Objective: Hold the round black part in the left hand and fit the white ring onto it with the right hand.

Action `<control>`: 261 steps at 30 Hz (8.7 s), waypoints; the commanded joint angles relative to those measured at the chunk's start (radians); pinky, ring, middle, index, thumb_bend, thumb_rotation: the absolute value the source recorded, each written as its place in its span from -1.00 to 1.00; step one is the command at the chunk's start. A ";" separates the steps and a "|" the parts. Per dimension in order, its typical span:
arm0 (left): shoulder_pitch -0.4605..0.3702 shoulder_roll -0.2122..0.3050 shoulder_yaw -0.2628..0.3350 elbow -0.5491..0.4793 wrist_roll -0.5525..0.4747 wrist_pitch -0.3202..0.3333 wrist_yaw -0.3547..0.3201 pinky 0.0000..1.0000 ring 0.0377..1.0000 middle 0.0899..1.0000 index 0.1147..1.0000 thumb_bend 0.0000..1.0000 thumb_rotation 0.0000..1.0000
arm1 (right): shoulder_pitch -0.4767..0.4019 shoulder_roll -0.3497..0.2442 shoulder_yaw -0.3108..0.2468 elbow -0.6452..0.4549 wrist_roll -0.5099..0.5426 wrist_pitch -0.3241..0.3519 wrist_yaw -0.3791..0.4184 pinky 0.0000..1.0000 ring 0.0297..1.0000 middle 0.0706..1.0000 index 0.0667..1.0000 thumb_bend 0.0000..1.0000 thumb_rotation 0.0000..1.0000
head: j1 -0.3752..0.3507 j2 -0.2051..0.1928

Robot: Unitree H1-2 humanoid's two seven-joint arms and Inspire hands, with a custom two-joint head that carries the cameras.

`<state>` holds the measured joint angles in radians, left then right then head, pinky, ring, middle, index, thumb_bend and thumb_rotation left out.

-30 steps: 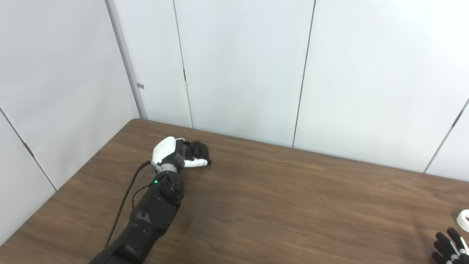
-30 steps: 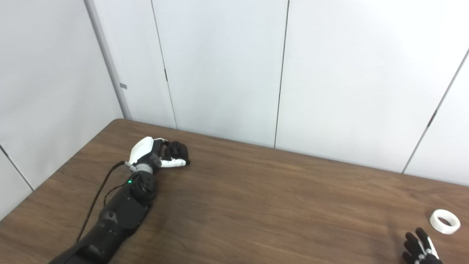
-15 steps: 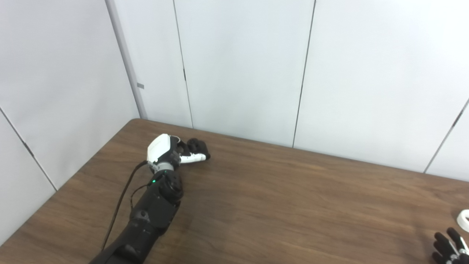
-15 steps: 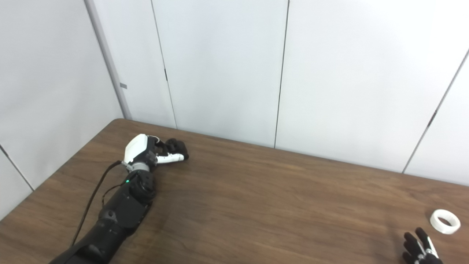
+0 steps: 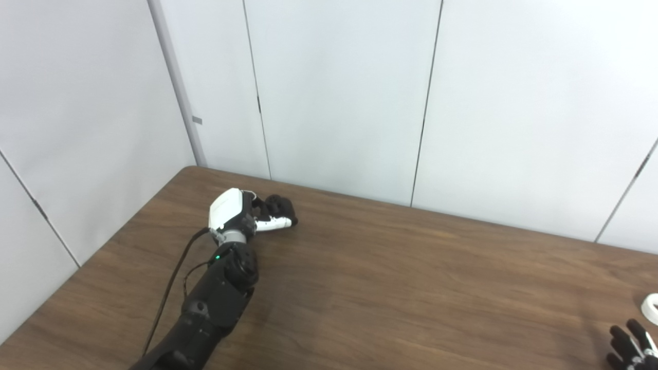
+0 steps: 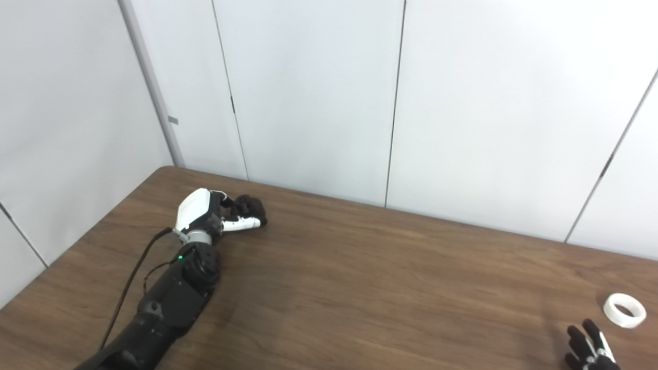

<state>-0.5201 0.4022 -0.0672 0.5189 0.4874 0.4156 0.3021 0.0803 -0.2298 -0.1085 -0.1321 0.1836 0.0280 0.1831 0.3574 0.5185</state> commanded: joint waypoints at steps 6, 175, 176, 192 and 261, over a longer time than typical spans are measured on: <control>0.059 0.016 -0.023 -0.220 0.063 -0.004 -0.005 1.00 0.70 0.43 -0.17 0.05 -0.90 | 0.009 -0.007 0.007 -0.015 -0.032 0.009 -0.011 1.00 0.92 0.87 0.93 0.18 1.00 | -0.026 0.004; 0.576 -0.150 -0.260 -0.688 0.418 -0.417 -0.279 1.00 0.81 0.58 -0.17 0.05 -0.90 | -0.665 -0.305 0.185 0.439 -0.966 0.441 0.119 1.00 1.00 0.92 0.34 0.63 -0.30 | -0.739 0.175; 0.576 -0.151 -0.260 -0.687 0.419 -0.419 -0.276 1.00 0.81 0.58 -0.17 0.05 -0.90 | -0.664 -0.305 0.187 0.438 -0.963 0.441 0.116 1.00 1.00 0.92 0.34 0.63 -0.30 | -0.739 0.174; 0.578 -0.153 -0.263 -0.689 0.427 -0.423 -0.275 1.00 0.81 0.58 -0.17 0.05 -0.90 | -0.664 -0.312 0.205 0.436 -0.922 0.439 0.068 1.00 1.00 0.89 0.29 0.53 -0.43 | -0.733 0.176; 0.559 -0.218 -0.318 -0.681 0.500 -0.372 -0.279 1.00 0.77 0.55 -0.17 0.05 -0.90 | -0.445 -0.206 0.383 -0.262 -0.974 0.398 0.429 1.00 0.96 0.70 -0.10 0.04 -0.73 | -0.439 0.224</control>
<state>0.0413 0.1877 -0.3674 -0.1734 0.9590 0.0322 0.0427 -0.3426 -0.4339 0.2780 -0.3434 -0.7969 0.4560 0.6272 -0.0814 0.7424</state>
